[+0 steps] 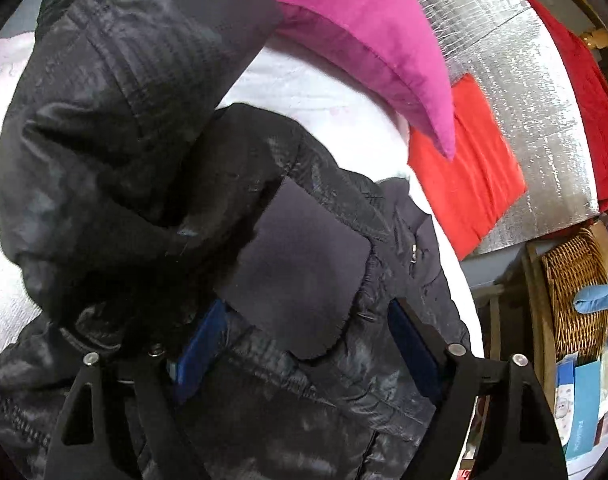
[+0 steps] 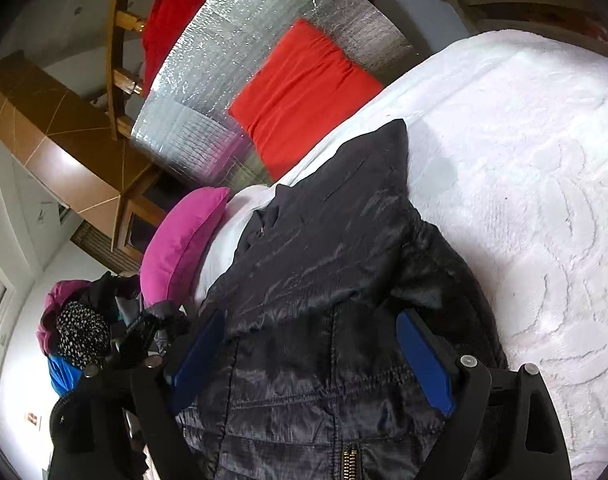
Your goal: Fold large clothes
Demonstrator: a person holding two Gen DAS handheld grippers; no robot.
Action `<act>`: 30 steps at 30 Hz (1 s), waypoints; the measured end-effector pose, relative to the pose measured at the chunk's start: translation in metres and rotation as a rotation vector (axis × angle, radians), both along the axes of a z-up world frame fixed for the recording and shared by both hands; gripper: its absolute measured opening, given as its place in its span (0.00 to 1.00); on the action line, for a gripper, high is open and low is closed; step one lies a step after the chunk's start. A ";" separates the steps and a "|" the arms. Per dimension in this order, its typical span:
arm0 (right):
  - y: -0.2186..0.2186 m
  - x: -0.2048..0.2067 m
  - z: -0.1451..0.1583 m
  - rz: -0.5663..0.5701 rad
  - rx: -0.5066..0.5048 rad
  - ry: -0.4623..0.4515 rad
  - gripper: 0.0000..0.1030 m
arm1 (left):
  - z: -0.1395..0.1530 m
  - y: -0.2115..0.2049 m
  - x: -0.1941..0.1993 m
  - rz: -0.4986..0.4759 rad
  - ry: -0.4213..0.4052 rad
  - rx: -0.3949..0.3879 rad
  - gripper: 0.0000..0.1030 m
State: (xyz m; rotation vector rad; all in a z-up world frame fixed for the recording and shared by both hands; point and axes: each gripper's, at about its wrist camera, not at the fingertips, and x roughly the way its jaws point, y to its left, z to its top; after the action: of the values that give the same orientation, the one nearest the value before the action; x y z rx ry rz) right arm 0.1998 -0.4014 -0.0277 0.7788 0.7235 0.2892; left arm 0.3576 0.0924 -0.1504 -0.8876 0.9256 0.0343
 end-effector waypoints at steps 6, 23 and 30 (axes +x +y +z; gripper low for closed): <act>-0.002 -0.004 -0.020 -0.011 0.023 0.007 0.87 | -0.017 0.007 0.007 0.017 0.050 0.001 0.32; -0.005 -0.004 -0.024 -0.015 0.029 -0.007 0.87 | -0.007 -0.016 -0.012 -0.041 0.066 0.409 0.11; -0.007 -0.004 -0.023 -0.016 0.041 -0.002 0.87 | 0.026 -0.025 -0.032 -0.036 0.030 0.508 0.49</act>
State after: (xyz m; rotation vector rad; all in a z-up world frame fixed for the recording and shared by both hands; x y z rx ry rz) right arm 0.1958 -0.4082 -0.0507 0.8229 0.7112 0.2914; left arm 0.3261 0.0678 -0.1243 -0.3994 0.9045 0.2420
